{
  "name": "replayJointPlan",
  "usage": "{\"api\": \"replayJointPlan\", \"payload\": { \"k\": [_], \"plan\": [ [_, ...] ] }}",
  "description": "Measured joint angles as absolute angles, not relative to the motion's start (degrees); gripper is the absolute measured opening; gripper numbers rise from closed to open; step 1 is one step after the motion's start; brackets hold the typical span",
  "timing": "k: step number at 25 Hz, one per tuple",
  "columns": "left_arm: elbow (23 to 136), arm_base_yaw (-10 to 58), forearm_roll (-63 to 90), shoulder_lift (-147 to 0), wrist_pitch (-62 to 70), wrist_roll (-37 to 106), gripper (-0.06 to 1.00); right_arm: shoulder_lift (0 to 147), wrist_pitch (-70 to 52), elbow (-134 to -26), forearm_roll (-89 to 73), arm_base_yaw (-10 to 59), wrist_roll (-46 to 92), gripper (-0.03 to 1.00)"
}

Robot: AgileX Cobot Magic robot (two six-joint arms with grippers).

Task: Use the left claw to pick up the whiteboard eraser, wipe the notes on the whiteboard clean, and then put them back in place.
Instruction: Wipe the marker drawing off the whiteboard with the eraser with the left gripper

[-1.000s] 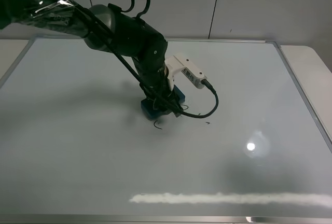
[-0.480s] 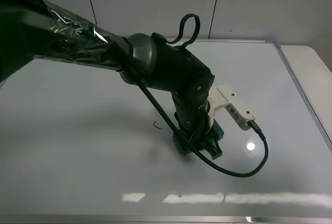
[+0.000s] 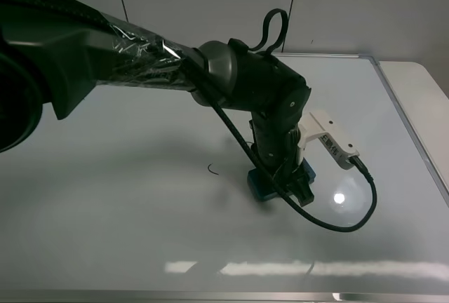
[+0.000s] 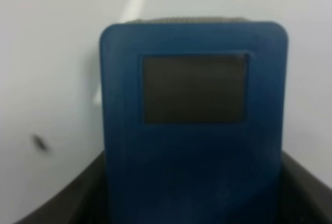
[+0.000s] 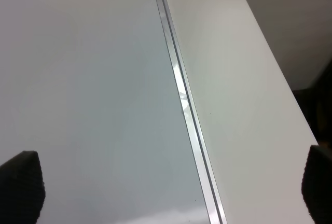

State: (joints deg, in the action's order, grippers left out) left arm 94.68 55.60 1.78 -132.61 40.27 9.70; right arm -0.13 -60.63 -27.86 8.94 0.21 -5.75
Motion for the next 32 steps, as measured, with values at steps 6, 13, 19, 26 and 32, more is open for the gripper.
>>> {"api": "replayJointPlan", "payload": {
  "k": [6, 13, 19, 26, 32],
  "plan": [
    [94.9, 48.8, 2.4, -132.8, 38.2, 12.0, 0.55, -0.1, -60.6, -27.9, 8.9, 0.2, -5.8, 0.99],
    [95.0, 42.0, 2.3, -132.8, 37.7, 12.4, 0.55, -0.1, -60.6, -27.9, 8.9, 0.2, -5.8, 0.99],
    [95.2, 37.2, 2.2, -132.6, 39.4, 12.4, 0.55, -0.1, -60.6, -27.9, 8.9, 0.2, -5.8, 0.99],
    [95.4, 37.7, 1.4, -132.6, 40.4, 11.6, 0.55, -0.1, -60.6, -27.9, 8.9, 0.2, -5.8, 0.99],
    [93.4, 38.0, 1.1, -131.2, 41.1, 8.8, 0.55, -0.1, -60.6, -27.9, 8.9, 0.2, -5.8, 0.99]
  ]
}}
